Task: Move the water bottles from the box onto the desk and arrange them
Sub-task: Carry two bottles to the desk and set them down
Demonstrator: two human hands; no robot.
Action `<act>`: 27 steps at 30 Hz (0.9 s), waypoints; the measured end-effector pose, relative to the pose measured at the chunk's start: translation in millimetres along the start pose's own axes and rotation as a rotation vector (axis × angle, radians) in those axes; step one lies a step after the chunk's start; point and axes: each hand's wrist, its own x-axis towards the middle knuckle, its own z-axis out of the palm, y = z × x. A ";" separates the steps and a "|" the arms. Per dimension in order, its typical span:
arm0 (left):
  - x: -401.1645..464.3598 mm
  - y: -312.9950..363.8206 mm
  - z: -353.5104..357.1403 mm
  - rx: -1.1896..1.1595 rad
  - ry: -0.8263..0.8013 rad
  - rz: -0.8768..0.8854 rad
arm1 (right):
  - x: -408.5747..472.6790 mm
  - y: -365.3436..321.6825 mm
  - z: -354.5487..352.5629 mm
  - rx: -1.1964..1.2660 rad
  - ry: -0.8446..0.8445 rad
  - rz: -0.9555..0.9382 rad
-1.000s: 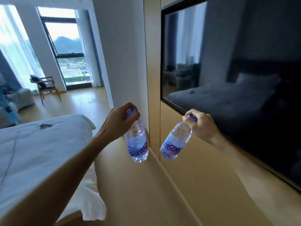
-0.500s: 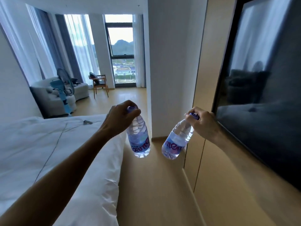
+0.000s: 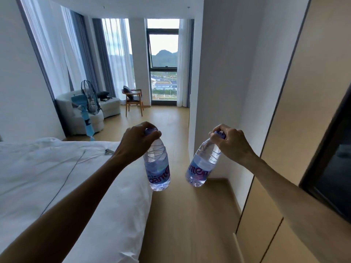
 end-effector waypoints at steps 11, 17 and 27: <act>193.2 -118.9 55.2 -0.057 -0.034 0.005 | 194.0 60.6 110.5 0.013 0.035 0.014; 286.1 -188.5 97.9 -0.007 -0.007 -0.029 | 294.0 119.2 178.7 0.020 -0.011 0.015; 450.7 -297.2 174.6 0.056 0.010 -0.123 | 483.6 220.9 294.4 0.045 -0.090 -0.053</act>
